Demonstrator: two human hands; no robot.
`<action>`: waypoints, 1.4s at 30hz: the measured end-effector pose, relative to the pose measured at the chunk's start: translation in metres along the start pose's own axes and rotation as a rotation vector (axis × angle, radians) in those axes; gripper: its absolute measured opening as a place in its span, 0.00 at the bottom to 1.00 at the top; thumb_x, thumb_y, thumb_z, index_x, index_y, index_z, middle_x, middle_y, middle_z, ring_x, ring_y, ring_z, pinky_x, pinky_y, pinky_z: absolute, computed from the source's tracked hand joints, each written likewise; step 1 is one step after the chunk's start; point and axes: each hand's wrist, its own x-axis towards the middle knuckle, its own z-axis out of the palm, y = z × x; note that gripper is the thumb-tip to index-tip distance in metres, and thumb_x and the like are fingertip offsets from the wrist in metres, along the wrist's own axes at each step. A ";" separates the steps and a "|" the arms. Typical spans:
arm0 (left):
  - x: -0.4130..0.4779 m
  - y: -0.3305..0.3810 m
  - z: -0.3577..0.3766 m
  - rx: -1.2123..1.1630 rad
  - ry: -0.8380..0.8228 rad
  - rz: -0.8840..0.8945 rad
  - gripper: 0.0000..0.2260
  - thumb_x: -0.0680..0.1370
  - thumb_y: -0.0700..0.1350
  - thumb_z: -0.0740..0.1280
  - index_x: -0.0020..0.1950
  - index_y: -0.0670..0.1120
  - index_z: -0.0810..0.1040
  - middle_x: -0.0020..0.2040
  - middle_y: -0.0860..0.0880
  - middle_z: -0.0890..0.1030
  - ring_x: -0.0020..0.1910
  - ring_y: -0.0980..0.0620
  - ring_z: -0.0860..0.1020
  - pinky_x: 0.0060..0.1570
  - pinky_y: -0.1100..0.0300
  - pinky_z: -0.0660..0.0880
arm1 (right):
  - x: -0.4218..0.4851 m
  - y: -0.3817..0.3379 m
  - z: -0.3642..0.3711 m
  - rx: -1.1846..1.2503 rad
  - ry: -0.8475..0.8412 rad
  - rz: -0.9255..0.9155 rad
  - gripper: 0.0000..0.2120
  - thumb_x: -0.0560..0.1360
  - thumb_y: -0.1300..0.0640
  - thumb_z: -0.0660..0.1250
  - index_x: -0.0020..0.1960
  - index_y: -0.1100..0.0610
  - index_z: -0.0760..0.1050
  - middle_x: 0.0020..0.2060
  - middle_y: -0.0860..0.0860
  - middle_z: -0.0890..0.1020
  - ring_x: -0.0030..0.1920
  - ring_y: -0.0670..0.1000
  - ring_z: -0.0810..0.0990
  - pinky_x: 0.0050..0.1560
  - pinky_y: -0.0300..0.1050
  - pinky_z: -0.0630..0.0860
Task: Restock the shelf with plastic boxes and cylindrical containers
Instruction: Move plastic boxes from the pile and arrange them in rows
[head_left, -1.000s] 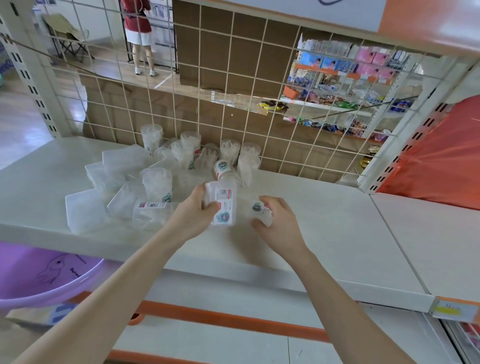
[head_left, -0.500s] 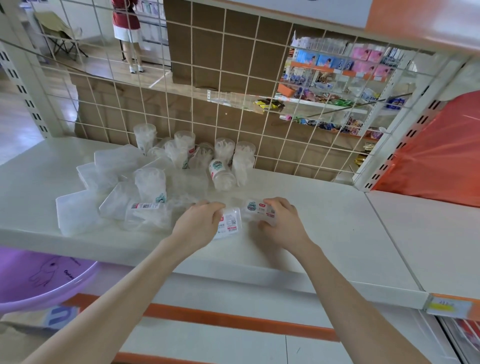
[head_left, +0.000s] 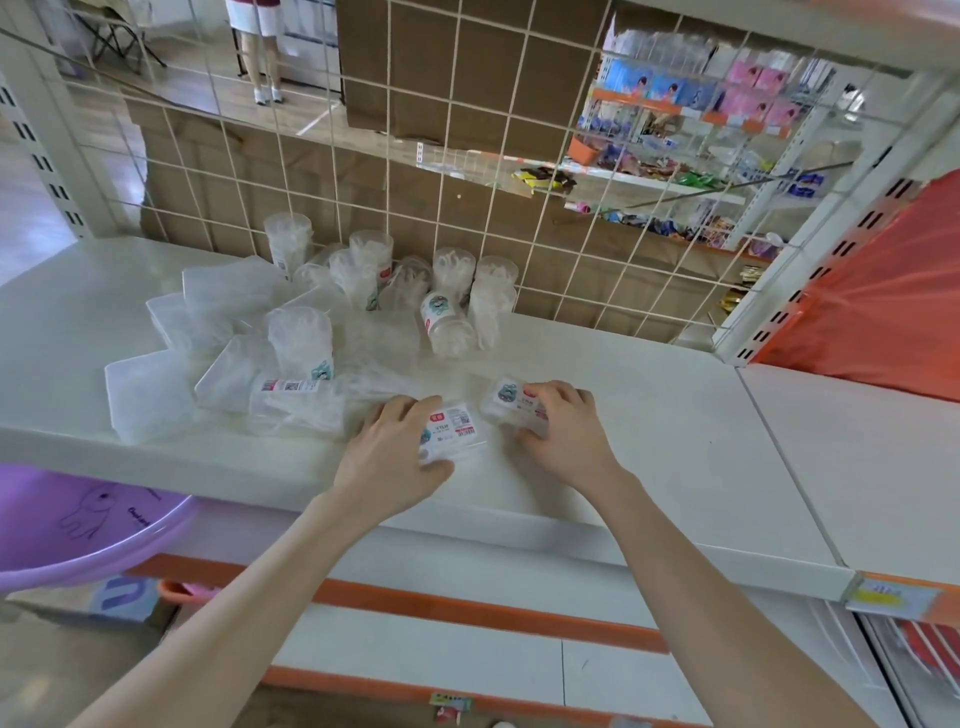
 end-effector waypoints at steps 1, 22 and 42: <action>-0.001 -0.001 0.001 -0.013 0.018 -0.012 0.31 0.71 0.51 0.68 0.72 0.51 0.61 0.66 0.51 0.67 0.65 0.49 0.65 0.56 0.58 0.66 | -0.002 0.000 0.000 -0.012 0.000 0.007 0.24 0.73 0.56 0.66 0.68 0.55 0.67 0.64 0.54 0.69 0.62 0.59 0.64 0.62 0.48 0.65; -0.046 0.134 0.058 -0.115 0.187 0.100 0.27 0.66 0.49 0.74 0.63 0.48 0.73 0.60 0.50 0.74 0.59 0.47 0.72 0.54 0.57 0.67 | -0.118 0.125 -0.080 0.052 0.183 0.063 0.24 0.71 0.54 0.69 0.65 0.56 0.70 0.62 0.55 0.71 0.60 0.58 0.69 0.57 0.47 0.66; -0.091 0.369 0.199 -0.218 -0.058 0.391 0.24 0.68 0.47 0.74 0.62 0.46 0.74 0.61 0.50 0.74 0.61 0.51 0.71 0.58 0.63 0.64 | -0.288 0.335 -0.178 0.124 0.403 0.318 0.21 0.70 0.60 0.70 0.62 0.62 0.73 0.56 0.60 0.75 0.56 0.60 0.73 0.53 0.46 0.66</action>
